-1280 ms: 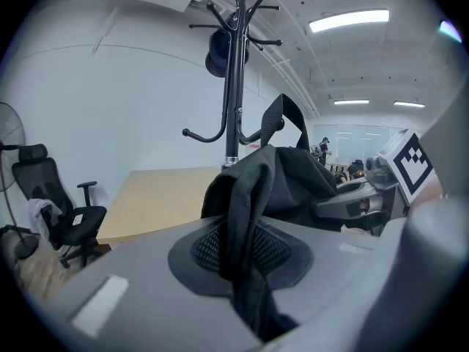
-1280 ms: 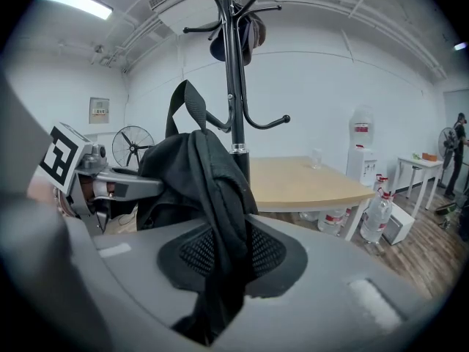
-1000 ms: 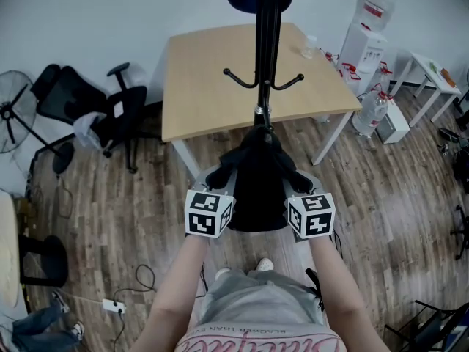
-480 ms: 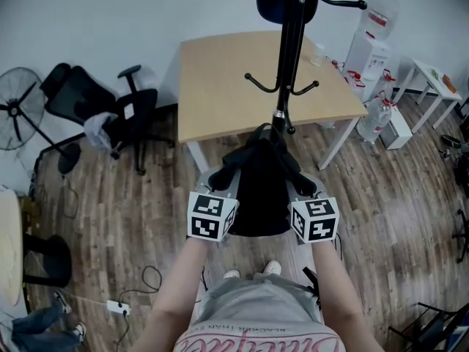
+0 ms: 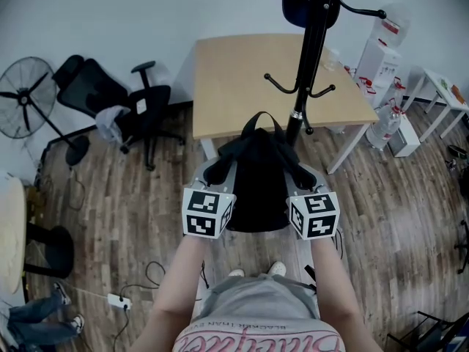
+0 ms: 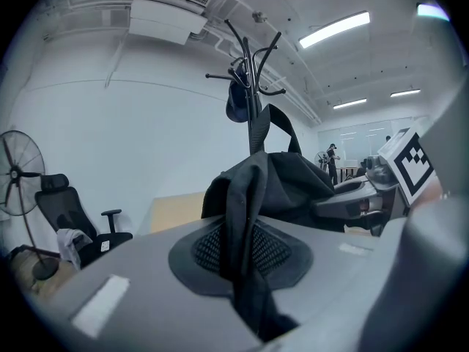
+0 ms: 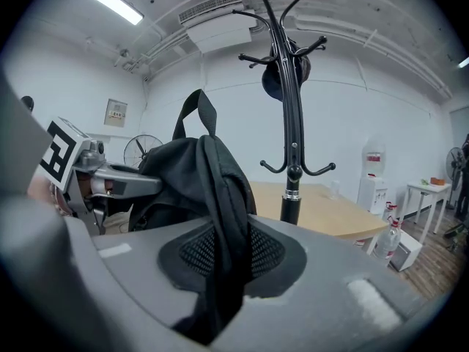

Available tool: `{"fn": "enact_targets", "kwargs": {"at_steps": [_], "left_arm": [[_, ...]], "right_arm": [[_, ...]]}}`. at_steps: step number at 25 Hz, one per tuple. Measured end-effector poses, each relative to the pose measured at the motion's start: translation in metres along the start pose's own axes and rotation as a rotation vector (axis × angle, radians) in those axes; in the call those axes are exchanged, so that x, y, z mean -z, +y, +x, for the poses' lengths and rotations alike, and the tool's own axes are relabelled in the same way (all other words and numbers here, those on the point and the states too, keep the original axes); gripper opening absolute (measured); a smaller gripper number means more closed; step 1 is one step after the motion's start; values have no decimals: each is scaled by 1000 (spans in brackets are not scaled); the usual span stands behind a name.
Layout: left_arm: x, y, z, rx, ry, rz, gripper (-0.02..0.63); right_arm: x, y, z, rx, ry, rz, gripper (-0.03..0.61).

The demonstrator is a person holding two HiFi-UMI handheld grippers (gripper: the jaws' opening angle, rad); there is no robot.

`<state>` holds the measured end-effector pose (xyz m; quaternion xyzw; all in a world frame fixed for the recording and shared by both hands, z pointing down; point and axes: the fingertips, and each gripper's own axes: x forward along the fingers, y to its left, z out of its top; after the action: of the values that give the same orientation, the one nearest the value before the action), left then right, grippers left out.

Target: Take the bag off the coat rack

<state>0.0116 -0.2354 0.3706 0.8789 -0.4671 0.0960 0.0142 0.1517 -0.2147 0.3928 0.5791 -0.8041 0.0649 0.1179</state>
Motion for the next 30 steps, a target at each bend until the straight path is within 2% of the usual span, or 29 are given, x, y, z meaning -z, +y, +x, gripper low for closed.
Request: {"fn": "enact_targets", "kwargs": {"at_steps": [16,30], "left_arm": [[-43,46,-28,-122,-83,51,67],[-79,63,-44,-159,-172,94,68]], "right_arm": [[-56,35,22,-80,-95,-55,69],[-97,47,23,-117,-176,-97,69]]}}
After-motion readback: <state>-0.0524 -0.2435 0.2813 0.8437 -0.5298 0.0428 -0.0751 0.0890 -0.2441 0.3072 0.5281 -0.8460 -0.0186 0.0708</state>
